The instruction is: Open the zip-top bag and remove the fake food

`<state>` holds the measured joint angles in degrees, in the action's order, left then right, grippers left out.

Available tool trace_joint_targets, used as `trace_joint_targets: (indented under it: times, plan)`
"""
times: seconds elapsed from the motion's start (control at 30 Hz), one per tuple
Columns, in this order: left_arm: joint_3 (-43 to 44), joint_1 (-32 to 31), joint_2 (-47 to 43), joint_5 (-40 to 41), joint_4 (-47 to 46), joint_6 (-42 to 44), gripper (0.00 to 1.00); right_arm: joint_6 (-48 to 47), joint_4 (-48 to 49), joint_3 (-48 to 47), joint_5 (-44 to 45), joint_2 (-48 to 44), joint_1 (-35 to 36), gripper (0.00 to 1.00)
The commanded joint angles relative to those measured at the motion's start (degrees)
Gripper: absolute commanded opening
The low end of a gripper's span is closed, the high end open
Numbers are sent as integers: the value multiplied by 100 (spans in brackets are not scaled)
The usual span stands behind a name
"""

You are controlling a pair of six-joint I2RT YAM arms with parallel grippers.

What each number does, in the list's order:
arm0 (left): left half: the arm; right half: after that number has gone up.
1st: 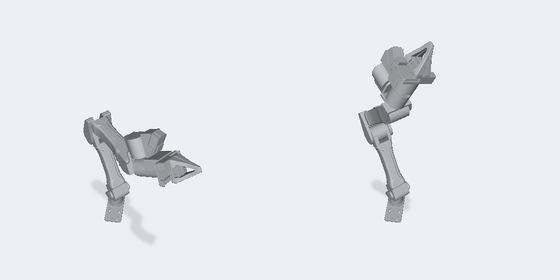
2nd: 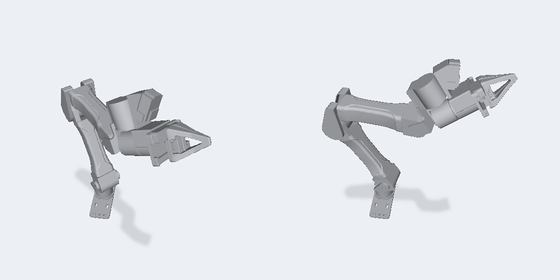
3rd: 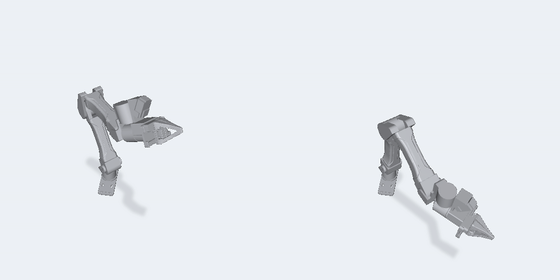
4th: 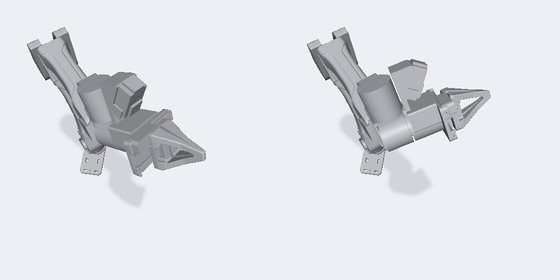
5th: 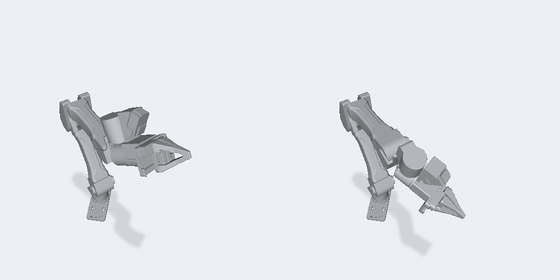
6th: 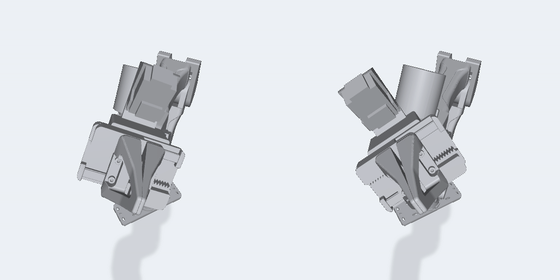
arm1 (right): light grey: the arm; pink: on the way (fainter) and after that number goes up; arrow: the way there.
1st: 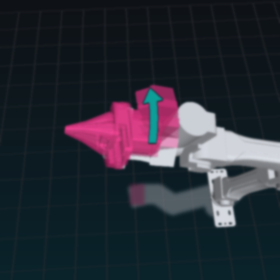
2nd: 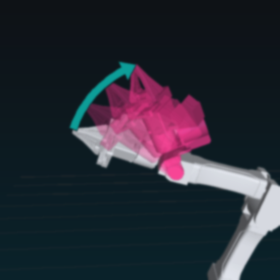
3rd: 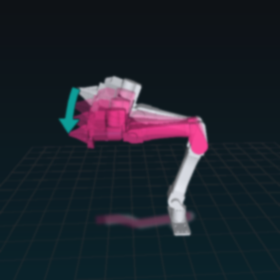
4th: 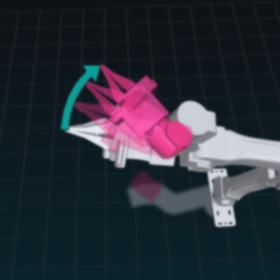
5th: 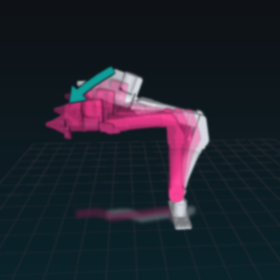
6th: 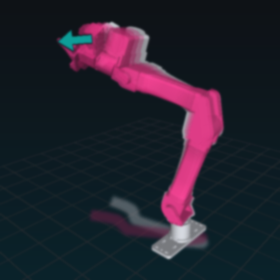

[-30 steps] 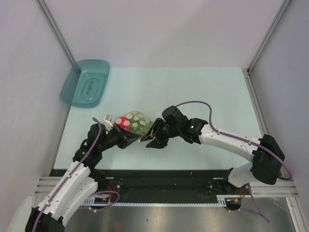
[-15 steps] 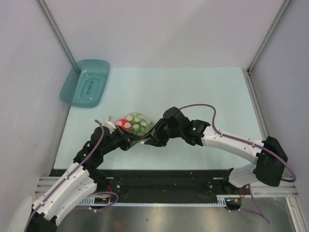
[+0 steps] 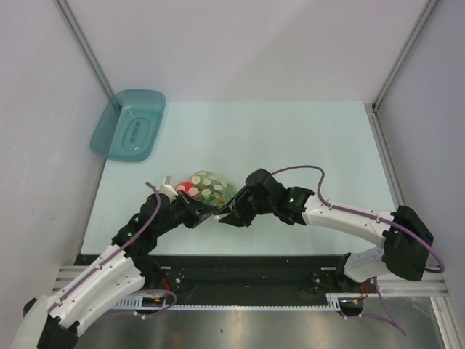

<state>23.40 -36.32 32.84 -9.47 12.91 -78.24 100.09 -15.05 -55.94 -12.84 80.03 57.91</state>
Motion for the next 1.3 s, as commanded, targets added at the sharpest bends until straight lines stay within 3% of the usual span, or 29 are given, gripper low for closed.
trace_joint_targets:
  times: [0.0,0.13,0.23,0.3,0.63,0.8,0.93,0.97,1.03,1.1,1.2,1.27]
  plan:
    - [130,-130,-23,165,-253,-289,0,203,134,13,203,-225,36,33]
    - [165,-288,29,270,-210,-315,0,283,186,92,212,-268,36,26]
    - [156,-358,47,297,-236,-437,0,300,169,145,247,-286,36,14]
    - [156,-376,3,236,-175,-578,0,265,143,171,308,-295,36,1]
    - [332,-376,-226,104,739,-992,0,-122,72,777,827,-787,-350,0]
    - [201,-376,-208,-36,372,-1096,0,-148,482,1164,564,-770,-526,0]
    - [191,-376,-50,-353,195,-1036,1,-341,521,954,414,-717,-544,0]
    - [252,-376,-6,-362,290,-992,14,-394,477,901,431,-743,-553,0]
    - [436,-376,56,-336,633,-860,28,-438,450,866,484,-839,-553,0]
    - [464,-376,152,-441,687,-798,48,-438,468,874,493,-875,-544,0]
    - [359,-376,301,-573,398,-860,58,-386,538,901,371,-831,-544,0]
    - [393,-385,511,-661,204,-860,59,-350,573,901,352,-840,-526,0]
